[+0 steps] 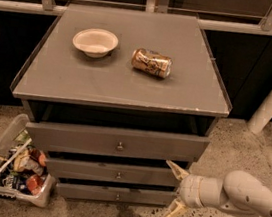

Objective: Open middle drawer

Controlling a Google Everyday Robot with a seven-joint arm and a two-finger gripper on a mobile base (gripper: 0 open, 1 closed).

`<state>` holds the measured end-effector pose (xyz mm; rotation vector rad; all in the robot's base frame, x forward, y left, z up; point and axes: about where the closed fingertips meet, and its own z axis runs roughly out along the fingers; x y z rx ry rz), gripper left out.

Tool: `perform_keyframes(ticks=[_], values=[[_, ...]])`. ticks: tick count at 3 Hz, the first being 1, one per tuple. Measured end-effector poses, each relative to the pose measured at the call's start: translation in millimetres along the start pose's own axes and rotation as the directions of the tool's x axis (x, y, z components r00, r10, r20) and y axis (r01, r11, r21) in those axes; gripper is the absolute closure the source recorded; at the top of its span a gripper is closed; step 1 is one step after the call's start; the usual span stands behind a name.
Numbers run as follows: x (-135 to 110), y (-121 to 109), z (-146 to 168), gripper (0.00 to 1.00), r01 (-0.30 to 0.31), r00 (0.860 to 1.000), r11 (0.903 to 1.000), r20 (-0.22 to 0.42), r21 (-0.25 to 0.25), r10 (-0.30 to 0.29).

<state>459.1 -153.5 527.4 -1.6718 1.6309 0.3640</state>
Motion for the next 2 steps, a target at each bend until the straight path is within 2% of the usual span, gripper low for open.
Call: perform_keyframes(ticks=[2], values=[[46, -15, 45, 0.00, -0.068, 0.997, 0.9971, -0.038, -0.034, 0.067]])
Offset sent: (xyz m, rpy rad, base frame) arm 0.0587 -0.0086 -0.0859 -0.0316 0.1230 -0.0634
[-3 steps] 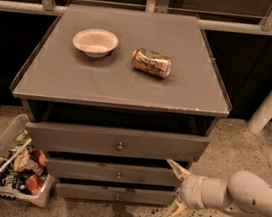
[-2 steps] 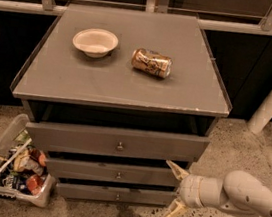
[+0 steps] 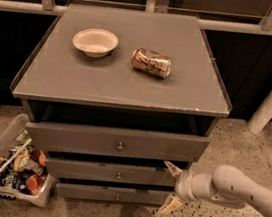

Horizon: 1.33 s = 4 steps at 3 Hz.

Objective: Open middle drawer

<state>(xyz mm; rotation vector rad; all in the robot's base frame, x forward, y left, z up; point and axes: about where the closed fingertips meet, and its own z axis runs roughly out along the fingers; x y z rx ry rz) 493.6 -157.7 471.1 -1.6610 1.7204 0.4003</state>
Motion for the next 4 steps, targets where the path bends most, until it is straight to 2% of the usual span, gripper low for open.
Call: perform_keyframes(ticks=[1, 2, 4], values=[[18, -11, 23, 0.00, -0.041, 0.999, 0.9990, -0.007, -0.018, 0.041], [27, -19, 34, 0.00, -0.064, 0.998, 0.9978, 0.004, -0.015, 0.064], [29, -32, 49, 0.00, -0.057, 0.994, 0.9983, 0.095, 0.015, 0.055]])
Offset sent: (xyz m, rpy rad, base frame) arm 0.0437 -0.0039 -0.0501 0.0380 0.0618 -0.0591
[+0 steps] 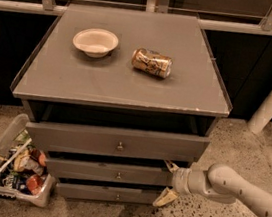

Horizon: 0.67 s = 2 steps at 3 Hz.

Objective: Open middle drawer

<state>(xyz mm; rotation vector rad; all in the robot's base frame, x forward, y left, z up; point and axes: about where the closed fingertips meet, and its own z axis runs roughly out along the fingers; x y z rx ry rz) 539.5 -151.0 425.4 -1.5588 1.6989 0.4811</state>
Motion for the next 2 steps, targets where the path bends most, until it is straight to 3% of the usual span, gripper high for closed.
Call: perform_keyframes(ticks=[1, 2], values=[[5.9, -12.9, 13.0, 0.00, 0.025, 0.999, 0.9992, 0.022, 0.031, -0.025], [5.9, -13.0, 13.1, 0.00, 0.025, 0.999, 0.9992, 0.022, 0.031, -0.025]])
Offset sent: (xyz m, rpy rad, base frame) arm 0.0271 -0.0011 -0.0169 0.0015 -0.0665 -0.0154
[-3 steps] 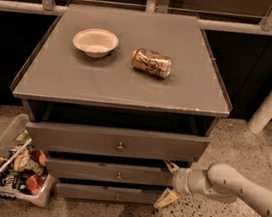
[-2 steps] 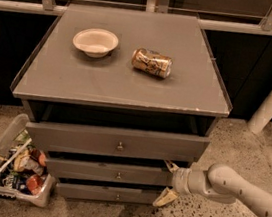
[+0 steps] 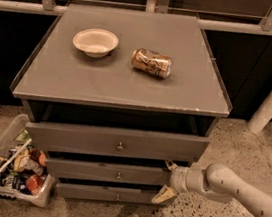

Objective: Open middle drawer

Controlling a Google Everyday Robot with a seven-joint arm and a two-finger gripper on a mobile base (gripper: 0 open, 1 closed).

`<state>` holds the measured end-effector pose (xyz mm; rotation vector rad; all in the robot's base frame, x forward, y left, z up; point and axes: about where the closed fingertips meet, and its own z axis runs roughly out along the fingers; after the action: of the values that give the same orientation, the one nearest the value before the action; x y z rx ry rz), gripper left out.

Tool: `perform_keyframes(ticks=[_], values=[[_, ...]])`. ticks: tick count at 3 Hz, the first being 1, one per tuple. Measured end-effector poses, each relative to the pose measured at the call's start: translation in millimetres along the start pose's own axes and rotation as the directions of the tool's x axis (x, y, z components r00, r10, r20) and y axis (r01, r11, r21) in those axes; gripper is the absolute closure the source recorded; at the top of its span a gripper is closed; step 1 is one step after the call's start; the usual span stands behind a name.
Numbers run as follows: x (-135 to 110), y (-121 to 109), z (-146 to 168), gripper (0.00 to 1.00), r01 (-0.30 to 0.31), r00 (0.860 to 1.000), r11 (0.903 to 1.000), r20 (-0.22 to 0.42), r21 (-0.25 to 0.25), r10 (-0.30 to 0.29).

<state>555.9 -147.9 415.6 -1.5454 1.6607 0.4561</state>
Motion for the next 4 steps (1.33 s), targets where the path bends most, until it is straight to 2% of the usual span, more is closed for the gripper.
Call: perform_keyframes(ticks=[1, 3, 4], values=[[0, 0, 0, 0.18, 0.000, 1.000, 1.0000, 0.000, 0.000, 0.000], [0, 0, 0, 0.65, 0.000, 1.000, 1.0000, 0.000, 0.000, 0.000], [0, 15, -5, 0.87, -0.015, 1.000, 0.9998, 0.014, -0.015, 0.016]])
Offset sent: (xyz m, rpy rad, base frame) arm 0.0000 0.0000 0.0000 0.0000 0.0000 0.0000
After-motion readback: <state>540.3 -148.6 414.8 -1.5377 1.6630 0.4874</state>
